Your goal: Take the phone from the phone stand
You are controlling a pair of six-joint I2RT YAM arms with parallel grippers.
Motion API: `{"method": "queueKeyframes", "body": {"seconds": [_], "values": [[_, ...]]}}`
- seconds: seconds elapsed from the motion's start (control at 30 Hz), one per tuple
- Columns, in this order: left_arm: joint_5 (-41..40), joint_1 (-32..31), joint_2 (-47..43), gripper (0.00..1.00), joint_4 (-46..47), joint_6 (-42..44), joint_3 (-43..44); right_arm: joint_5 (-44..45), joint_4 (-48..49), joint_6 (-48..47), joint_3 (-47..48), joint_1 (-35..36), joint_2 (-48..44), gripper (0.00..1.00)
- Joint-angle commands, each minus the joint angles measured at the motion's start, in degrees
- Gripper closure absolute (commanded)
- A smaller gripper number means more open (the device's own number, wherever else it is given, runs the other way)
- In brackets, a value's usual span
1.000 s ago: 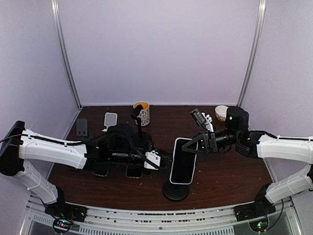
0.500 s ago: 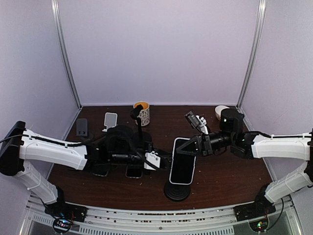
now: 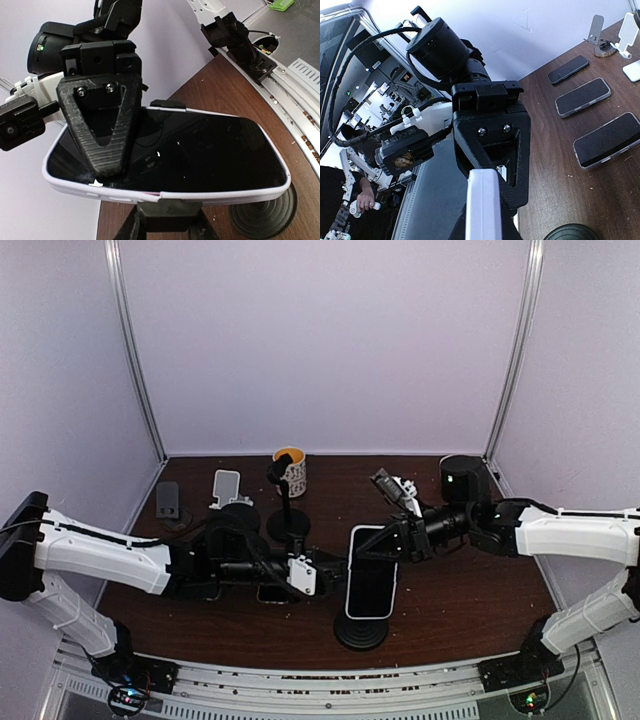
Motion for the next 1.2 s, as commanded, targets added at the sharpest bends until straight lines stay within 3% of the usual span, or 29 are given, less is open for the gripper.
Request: {"method": "queueKeyframes", "body": {"seconds": [0.0,0.33,0.5,0.8,1.03,1.17], "values": [[-2.1,1.7,-5.0,1.00,0.6,-0.4,-3.5,-2.8,-10.9,-3.6,0.4,-1.1,-0.1,1.00],[-2.5,3.1,-3.0,1.00,2.3,-1.6,-4.4,-5.2,-12.9,-6.8,1.5,0.2,-1.6,1.00],[-1.7,3.3,-0.6,1.00,3.0,-1.7,-2.4,-8.0,-4.2,-3.7,0.4,2.2,-3.6,1.00],[-0.4,2.7,0.9,1.00,2.3,-2.3,0.0,-8.2,1.4,-2.3,6.0,6.8,1.9,1.00],[-0.8,0.9,1.8,1.00,1.8,-2.3,1.4,-6.7,18.5,9.5,6.1,7.3,5.8,1.00],[-1.2,0.8,1.9,1.00,2.0,-2.7,1.2,-5.3,18.2,9.9,7.2,7.2,4.6,1.00]]}}
